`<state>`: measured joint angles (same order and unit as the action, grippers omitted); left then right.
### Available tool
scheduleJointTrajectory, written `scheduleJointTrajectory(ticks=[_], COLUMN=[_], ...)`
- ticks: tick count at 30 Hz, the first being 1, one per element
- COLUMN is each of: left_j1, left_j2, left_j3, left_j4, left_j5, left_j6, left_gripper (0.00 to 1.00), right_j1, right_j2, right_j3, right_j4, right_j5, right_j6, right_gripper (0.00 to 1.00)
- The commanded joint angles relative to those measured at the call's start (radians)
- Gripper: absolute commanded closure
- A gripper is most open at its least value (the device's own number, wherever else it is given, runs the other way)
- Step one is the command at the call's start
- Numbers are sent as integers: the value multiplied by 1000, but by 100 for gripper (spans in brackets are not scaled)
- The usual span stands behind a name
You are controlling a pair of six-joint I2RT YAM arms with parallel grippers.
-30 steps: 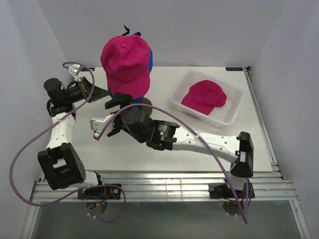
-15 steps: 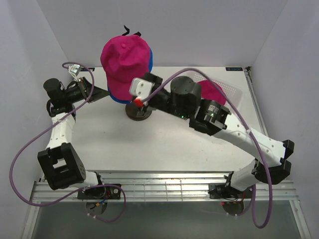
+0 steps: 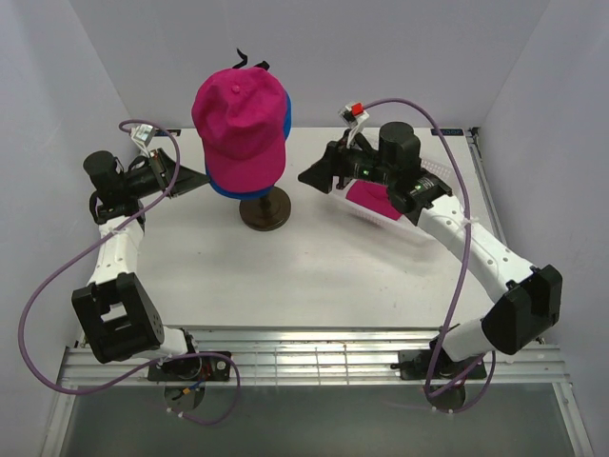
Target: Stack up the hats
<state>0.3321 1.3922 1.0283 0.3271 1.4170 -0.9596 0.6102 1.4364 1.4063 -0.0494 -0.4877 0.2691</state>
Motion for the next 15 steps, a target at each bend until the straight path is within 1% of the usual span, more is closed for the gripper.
scheduleJointTrajectory(ticks=[1,3,5,8,12,15], left_j1=[12,12,12,10,12,12], left_j2=[-25,-25,-22,-25,-22,-22], left_j3=[-8,-8,-7,-7,-5,-7], left_j4=[13,13,13,13,13,13], left_j5=[-20,-23,-23,-26,-27,-27], left_j6=[9,9,7,7,5,2], left_gripper=[100,100,100,100,100,100], right_j1=[-35,-38,-38,-38,-38,-38], right_j2=[-33,-12,5,41,106,116], right_j3=[-46,-49,-47,-29,-21,-12], right_j4=[267,304,386,431,467,465], right_j5=[-140,-155,-184,-183,-198,-172], right_j6=[236,254,298,323,370,355], right_gripper=[34,34,33,33,36,36])
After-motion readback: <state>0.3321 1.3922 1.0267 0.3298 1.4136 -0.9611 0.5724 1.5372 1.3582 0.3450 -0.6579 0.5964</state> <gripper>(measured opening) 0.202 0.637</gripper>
